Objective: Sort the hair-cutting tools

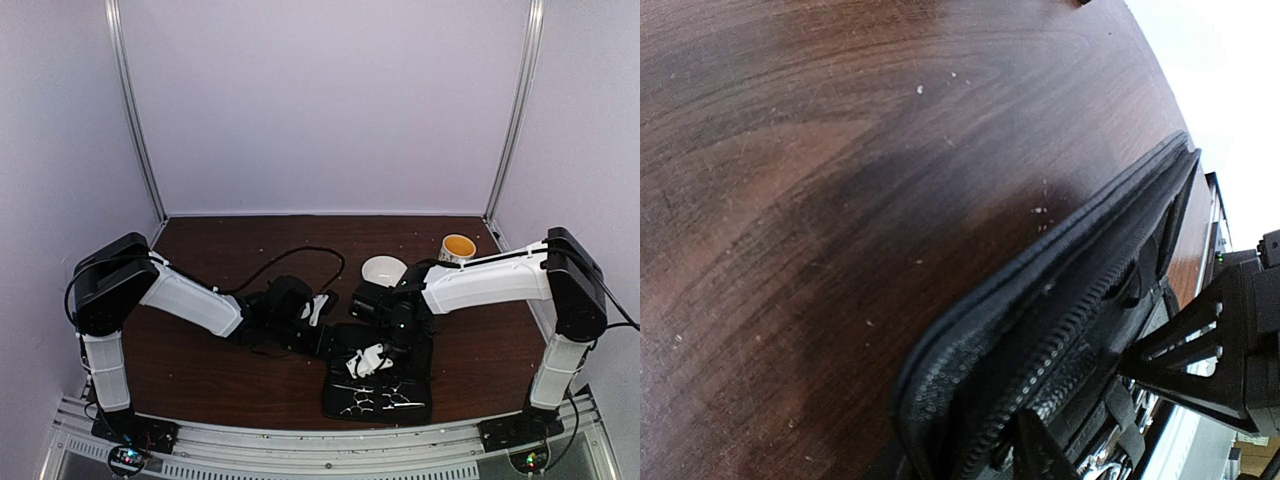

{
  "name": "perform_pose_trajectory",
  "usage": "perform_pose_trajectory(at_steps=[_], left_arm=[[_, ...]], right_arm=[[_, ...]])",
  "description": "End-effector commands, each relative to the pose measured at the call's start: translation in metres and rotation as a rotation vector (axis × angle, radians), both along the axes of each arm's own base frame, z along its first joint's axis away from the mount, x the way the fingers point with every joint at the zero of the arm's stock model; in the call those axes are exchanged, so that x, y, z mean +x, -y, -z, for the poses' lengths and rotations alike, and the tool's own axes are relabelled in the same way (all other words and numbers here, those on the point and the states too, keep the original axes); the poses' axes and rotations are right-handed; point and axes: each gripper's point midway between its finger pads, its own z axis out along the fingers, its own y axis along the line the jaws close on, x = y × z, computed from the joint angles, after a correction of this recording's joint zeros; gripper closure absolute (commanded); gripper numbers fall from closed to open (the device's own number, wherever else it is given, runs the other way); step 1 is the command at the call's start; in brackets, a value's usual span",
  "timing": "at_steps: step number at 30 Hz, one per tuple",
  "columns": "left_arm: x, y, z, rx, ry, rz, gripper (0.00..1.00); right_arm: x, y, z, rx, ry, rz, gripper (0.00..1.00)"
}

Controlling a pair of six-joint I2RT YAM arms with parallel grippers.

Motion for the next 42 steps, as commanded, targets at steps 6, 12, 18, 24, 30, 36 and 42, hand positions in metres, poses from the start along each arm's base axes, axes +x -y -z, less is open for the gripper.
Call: perform_pose_trajectory(at_steps=[6, 12, 18, 24, 30, 36, 42], left_arm=[[0.005, 0.003, -0.007, -0.038, 0.039, -0.005, 0.69], [0.006, 0.002, -0.008, -0.039, 0.043, -0.008, 0.69], [0.006, -0.003, -0.012, -0.035, 0.053, -0.022, 0.62], [0.010, -0.014, -0.043, -0.012, 0.139, -0.032, 0.55], [0.024, -0.042, -0.070, 0.175, 0.285, -0.038, 0.53], [0.051, -0.079, -0.106, 0.385, 0.475, -0.102, 0.48], [0.076, -0.117, -0.125, 0.512, 0.517, -0.195, 0.38]], right_arm=[[-0.011, -0.009, -0.007, 0.029, -0.048, 0.027, 0.79], [-0.021, -0.007, -0.007, 0.042, -0.092, -0.008, 0.75], [-0.010, -0.010, -0.015, 0.075, -0.030, 0.037, 0.75], [0.015, -0.004, -0.068, 0.197, 0.033, 0.181, 0.67], [0.046, 0.026, -0.111, 0.340, 0.126, 0.358, 0.64], [0.083, 0.050, -0.125, 0.461, 0.282, 0.536, 0.68], [0.103, 0.045, -0.114, 0.473, 0.330, 0.553, 0.70]])
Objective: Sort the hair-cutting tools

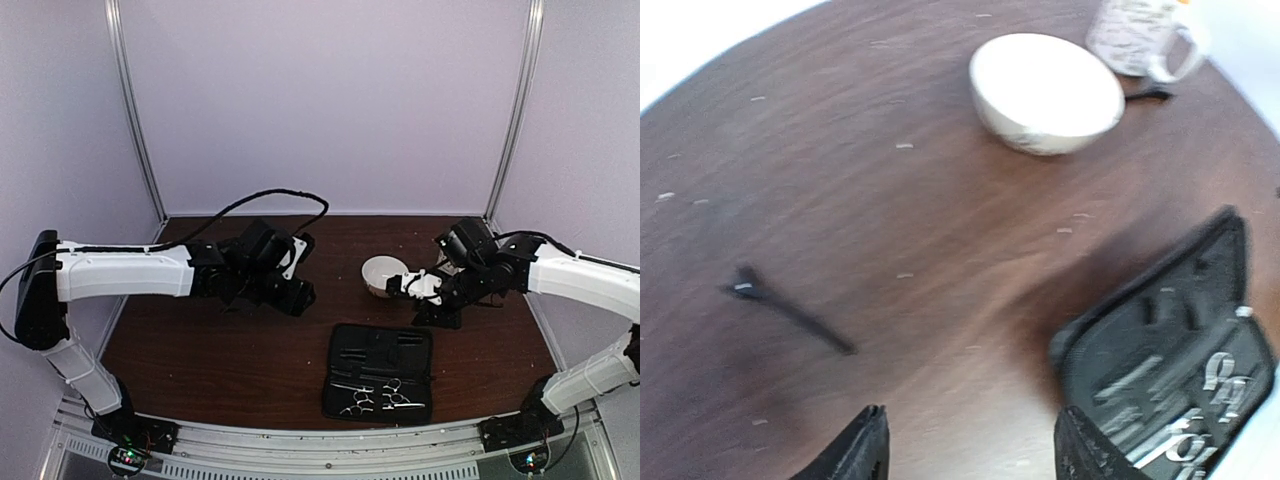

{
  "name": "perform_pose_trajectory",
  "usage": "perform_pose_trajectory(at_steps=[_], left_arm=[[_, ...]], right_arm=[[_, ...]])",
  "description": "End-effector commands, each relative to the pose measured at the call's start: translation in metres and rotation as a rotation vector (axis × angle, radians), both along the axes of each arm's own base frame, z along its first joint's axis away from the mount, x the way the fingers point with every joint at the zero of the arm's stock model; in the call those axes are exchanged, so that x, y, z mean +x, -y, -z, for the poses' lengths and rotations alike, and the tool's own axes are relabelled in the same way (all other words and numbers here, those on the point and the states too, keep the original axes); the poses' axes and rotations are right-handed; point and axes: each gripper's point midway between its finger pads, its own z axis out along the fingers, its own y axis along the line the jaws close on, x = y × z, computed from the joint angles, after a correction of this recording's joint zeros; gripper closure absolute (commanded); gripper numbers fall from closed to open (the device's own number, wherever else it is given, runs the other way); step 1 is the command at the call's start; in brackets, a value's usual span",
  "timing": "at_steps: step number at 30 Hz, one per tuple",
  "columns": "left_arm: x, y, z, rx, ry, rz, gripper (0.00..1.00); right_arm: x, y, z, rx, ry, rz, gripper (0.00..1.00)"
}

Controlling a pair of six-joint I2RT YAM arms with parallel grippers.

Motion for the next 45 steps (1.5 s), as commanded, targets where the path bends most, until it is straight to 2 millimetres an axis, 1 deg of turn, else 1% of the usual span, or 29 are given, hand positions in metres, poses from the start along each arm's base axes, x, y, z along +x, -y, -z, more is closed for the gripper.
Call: perform_pose_trajectory(at_steps=[1, 2, 5, 8, 13, 15, 17, 22, 24, 27, 30, 35, 39, 42, 45], left_arm=[[0.023, -0.048, -0.010, 0.150, 0.058, -0.109, 0.37], [0.028, -0.056, -0.010, 0.153, 0.049, -0.133, 0.36], [0.033, -0.065, -0.013, 0.135, 0.041, -0.163, 0.36], [0.033, -0.068, -0.017, 0.126, 0.058, -0.171, 0.36], [0.033, -0.072, -0.012, 0.134, 0.060, -0.181, 0.36], [0.033, -0.073, -0.013, 0.125, 0.067, -0.185, 0.36], [0.033, -0.073, -0.013, 0.121, 0.071, -0.187, 0.36], [0.035, -0.076, -0.013, 0.133, 0.087, -0.195, 0.36], [0.036, -0.078, -0.012, 0.145, 0.089, -0.196, 0.36], [0.038, -0.080, -0.009, 0.157, 0.089, -0.200, 0.36], [0.039, -0.081, -0.007, 0.160, 0.087, -0.204, 0.36], [0.039, -0.080, -0.007, 0.161, 0.086, -0.201, 0.36], [0.041, -0.084, -0.005, 0.181, 0.089, -0.206, 0.36], [0.049, -0.100, 0.003, 0.195, 0.060, -0.256, 0.37], [0.056, -0.112, 0.017, 0.180, -0.010, -0.273, 0.42]], right_arm=[[0.027, -0.010, 0.004, 0.008, 0.053, 0.045, 0.71], [0.029, -0.011, 0.007, -0.004, 0.047, 0.044, 0.71], [0.034, -0.016, 0.016, -0.022, 0.033, 0.024, 0.70], [0.035, -0.022, 0.023, -0.033, 0.008, -0.001, 0.68], [0.036, -0.034, 0.034, -0.045, -0.005, -0.010, 0.64], [0.036, -0.036, 0.040, -0.076, 0.010, -0.014, 0.64], [0.040, -0.036, 0.047, -0.121, 0.034, -0.001, 0.64], [0.049, -0.037, 0.059, -0.170, 0.043, 0.027, 0.66], [0.051, -0.037, 0.060, -0.180, 0.057, 0.031, 0.69], [0.051, -0.038, 0.061, -0.178, 0.065, 0.030, 0.77], [0.048, -0.039, 0.065, -0.184, 0.061, 0.014, 0.86], [0.035, -0.044, 0.074, -0.192, 0.020, -0.037, 0.94], [0.021, -0.055, 0.073, -0.174, -0.003, -0.082, 1.00], [0.007, -0.064, 0.075, -0.173, -0.037, -0.122, 1.00], [0.000, -0.071, 0.079, -0.185, -0.034, -0.141, 1.00]])
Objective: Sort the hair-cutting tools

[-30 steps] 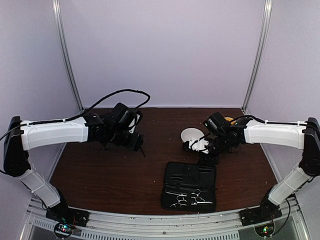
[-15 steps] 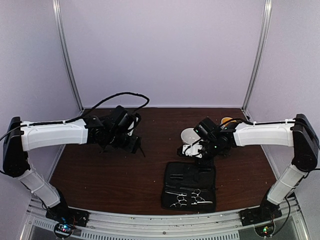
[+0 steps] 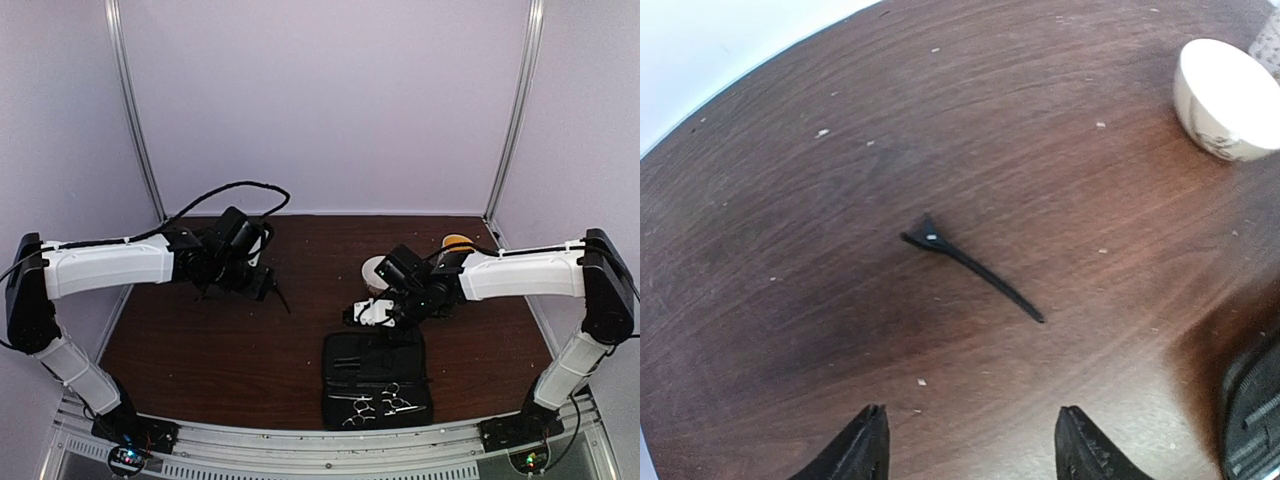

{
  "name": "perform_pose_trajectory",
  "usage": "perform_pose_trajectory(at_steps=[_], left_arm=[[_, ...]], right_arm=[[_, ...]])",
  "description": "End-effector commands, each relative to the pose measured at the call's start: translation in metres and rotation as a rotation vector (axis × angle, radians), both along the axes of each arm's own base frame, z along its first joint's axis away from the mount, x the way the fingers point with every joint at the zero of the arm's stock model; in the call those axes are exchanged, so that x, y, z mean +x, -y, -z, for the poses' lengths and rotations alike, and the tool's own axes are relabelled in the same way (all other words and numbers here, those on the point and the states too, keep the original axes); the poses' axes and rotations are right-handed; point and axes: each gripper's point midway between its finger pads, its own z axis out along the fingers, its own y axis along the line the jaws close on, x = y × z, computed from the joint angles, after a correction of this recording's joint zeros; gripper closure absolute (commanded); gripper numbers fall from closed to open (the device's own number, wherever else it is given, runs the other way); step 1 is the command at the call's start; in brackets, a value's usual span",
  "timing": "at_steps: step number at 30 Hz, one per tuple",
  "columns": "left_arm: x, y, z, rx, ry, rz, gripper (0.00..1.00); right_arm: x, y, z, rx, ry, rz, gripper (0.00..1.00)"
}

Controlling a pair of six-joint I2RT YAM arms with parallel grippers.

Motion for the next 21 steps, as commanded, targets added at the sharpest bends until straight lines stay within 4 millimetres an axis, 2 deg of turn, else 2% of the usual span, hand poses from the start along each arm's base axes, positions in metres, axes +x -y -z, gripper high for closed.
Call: perform_pose_trajectory(at_steps=[1, 2, 5, 9, 12, 14, 17, 21], left_arm=[[0.015, -0.020, 0.018, -0.016, -0.062, -0.053, 0.44], [0.017, -0.020, 0.020, -0.019, -0.071, -0.052, 0.45], [0.020, -0.014, 0.022, -0.017, -0.093, -0.029, 0.45], [0.018, -0.004, 0.020, -0.046, -0.111, 0.004, 0.45], [0.014, 0.000, 0.014, -0.077, -0.110, 0.033, 0.44], [0.012, 0.000, 0.011, -0.091, -0.101, 0.039, 0.44], [0.010, 0.000, 0.007, -0.106, -0.091, 0.049, 0.44], [0.011, -0.008, 0.012, -0.082, -0.085, 0.017, 0.44]], right_arm=[[-0.016, -0.014, 0.006, -0.006, -0.042, -0.039, 1.00], [-0.015, -0.014, 0.006, -0.010, -0.037, -0.032, 0.98], [-0.010, -0.013, -0.001, 0.001, -0.014, -0.014, 0.83], [-0.004, -0.005, -0.044, 0.111, 0.011, 0.010, 0.67], [0.006, 0.013, -0.068, 0.179, 0.014, 0.059, 0.63], [0.017, 0.030, -0.067, 0.167, 0.024, 0.106, 0.63], [0.034, 0.059, -0.054, 0.115, 0.018, 0.179, 0.64], [0.037, 0.068, -0.043, 0.124, -0.028, 0.221, 0.67]])
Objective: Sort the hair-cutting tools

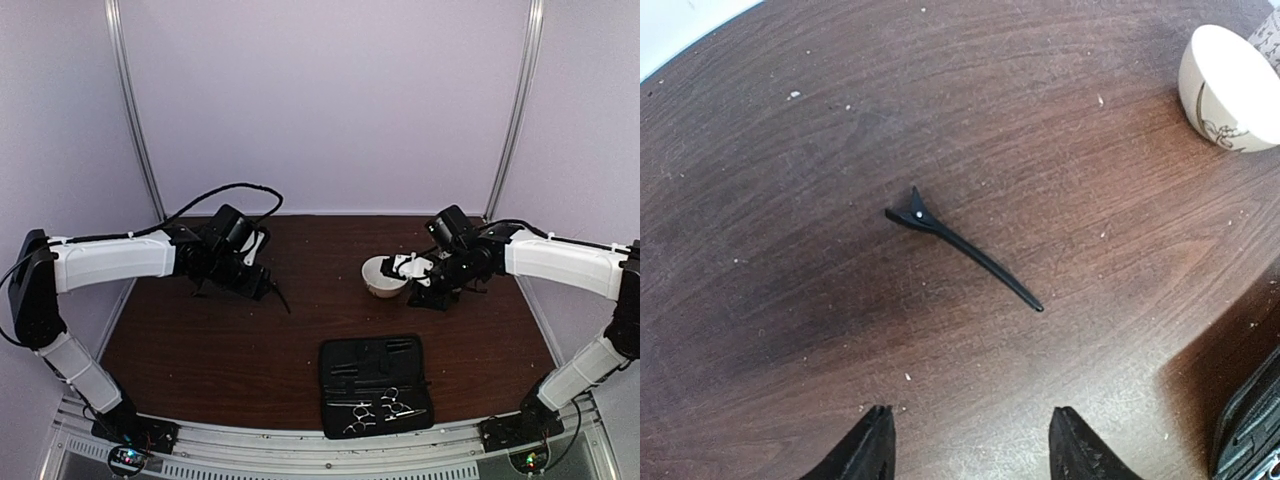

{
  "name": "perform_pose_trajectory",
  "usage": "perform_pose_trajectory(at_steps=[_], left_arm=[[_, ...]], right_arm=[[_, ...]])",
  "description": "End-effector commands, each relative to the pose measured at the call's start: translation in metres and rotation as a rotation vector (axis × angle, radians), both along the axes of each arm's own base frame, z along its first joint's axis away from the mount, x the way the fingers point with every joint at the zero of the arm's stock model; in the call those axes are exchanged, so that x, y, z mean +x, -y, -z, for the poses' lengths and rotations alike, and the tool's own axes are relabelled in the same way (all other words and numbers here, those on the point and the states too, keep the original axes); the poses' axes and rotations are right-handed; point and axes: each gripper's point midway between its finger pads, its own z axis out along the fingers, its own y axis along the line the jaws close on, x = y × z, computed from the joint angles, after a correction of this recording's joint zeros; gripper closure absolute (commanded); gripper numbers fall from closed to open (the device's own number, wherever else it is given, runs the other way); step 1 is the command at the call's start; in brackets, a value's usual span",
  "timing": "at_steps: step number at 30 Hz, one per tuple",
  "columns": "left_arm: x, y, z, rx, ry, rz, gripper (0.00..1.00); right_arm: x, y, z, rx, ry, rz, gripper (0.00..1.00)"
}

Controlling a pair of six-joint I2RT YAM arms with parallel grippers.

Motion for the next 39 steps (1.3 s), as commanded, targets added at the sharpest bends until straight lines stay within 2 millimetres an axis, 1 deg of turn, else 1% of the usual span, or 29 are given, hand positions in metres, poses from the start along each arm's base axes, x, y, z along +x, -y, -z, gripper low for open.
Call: perform_pose_trajectory(at_steps=[1, 3, 6, 7, 8, 9, 11, 14, 17, 20, 22, 24, 27, 29, 32, 39], left_arm=[[0.005, -0.004, -0.006, 0.005, 0.043, -0.025, 0.44], [0.009, -0.008, 0.001, 0.041, 0.032, -0.038, 0.47], [0.018, -0.009, 0.006, 0.114, 0.021, -0.017, 0.51], [0.024, -0.009, 0.003, 0.132, 0.028, -0.014, 0.51], [0.029, -0.009, 0.005, 0.145, 0.021, -0.004, 0.51], [0.033, -0.007, 0.010, 0.132, -0.002, 0.010, 0.50], [0.045, -0.006, 0.014, 0.091, -0.047, 0.023, 0.46], [0.067, -0.004, 0.013, 0.049, -0.058, 0.010, 0.38], [0.084, 0.008, 0.013, -0.019, -0.074, 0.049, 0.35], [0.096, 0.027, 0.017, -0.066, -0.095, 0.116, 0.33], [0.103, 0.037, 0.024, -0.072, -0.108, 0.148, 0.32], [0.110, 0.041, 0.030, -0.064, -0.119, 0.161, 0.31], [0.120, 0.041, 0.044, -0.048, -0.139, 0.160, 0.31], [0.123, 0.039, 0.056, -0.034, -0.166, 0.159, 0.31], [0.125, 0.039, 0.068, -0.031, -0.195, 0.168, 0.31], [0.115, 0.037, 0.083, -0.023, -0.236, 0.190, 0.31]], right_arm=[[-0.011, 0.008, 0.021, -0.005, -0.089, 0.012, 0.67], [-0.013, 0.007, 0.022, 0.012, -0.105, 0.016, 0.67], [-0.016, 0.005, 0.020, 0.027, -0.116, 0.016, 0.67], [-0.018, 0.003, 0.020, 0.035, -0.122, 0.010, 0.67], [-0.019, 0.002, 0.019, 0.041, -0.126, 0.006, 0.67], [-0.021, 0.001, 0.019, 0.046, -0.132, 0.001, 0.67], [-0.024, 0.000, 0.020, 0.049, -0.145, -0.008, 0.67], [-0.029, -0.003, 0.021, 0.055, -0.161, -0.024, 0.67], [-0.033, -0.007, 0.021, 0.057, -0.167, -0.042, 0.67], [-0.036, -0.008, 0.020, 0.053, -0.167, -0.056, 0.67], [-0.038, -0.008, 0.021, 0.049, -0.167, -0.061, 0.67], [-0.038, -0.008, 0.022, 0.046, -0.167, -0.061, 0.67], [-0.038, -0.008, 0.022, 0.042, -0.168, -0.064, 0.67], [-0.039, -0.007, 0.023, 0.041, -0.169, -0.066, 0.67], [-0.039, -0.008, 0.024, 0.037, -0.170, -0.070, 0.67], [-0.041, -0.008, 0.028, 0.025, -0.185, -0.079, 0.67]])
